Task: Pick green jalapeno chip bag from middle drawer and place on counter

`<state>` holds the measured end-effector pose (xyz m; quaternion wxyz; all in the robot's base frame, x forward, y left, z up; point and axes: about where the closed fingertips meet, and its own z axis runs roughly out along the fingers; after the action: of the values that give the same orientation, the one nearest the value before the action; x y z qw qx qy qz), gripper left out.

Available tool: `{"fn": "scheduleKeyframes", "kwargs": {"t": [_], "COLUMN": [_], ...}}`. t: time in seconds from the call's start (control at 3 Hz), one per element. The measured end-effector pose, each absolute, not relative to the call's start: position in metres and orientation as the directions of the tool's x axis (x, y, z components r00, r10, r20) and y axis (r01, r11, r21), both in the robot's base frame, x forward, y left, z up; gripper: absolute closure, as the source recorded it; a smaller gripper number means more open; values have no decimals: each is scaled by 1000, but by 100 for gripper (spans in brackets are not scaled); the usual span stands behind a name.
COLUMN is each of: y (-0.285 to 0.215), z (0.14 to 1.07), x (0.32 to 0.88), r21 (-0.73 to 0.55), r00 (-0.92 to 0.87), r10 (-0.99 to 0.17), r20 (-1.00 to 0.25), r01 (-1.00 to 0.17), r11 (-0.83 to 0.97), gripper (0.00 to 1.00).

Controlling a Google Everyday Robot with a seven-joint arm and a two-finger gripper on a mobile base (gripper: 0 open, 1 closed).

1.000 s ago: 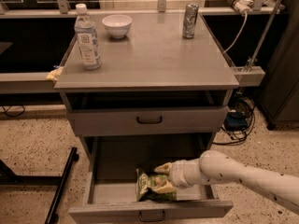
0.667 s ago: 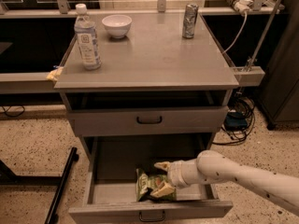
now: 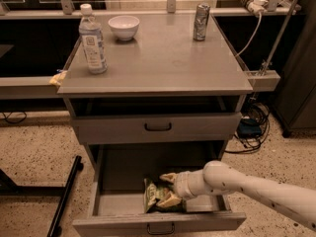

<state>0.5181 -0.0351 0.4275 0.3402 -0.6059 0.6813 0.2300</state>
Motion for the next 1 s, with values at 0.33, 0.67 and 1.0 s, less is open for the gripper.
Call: {"fn": "scheduleKeyframes", "kwargs": {"t": [0.33,0.67,1.0], "y": [-32,-27,-26], "z": [411,399,398], "x": [520,518,518], "r21": [-103,-111,-111], "r00": [-25,-5,-3], "r10": [-688,-720,-721], "r20": [-726,-694,-693], "r01": [-984,-987,-988], "r11": [145,114,111], "gripper": [36,54,79]}}
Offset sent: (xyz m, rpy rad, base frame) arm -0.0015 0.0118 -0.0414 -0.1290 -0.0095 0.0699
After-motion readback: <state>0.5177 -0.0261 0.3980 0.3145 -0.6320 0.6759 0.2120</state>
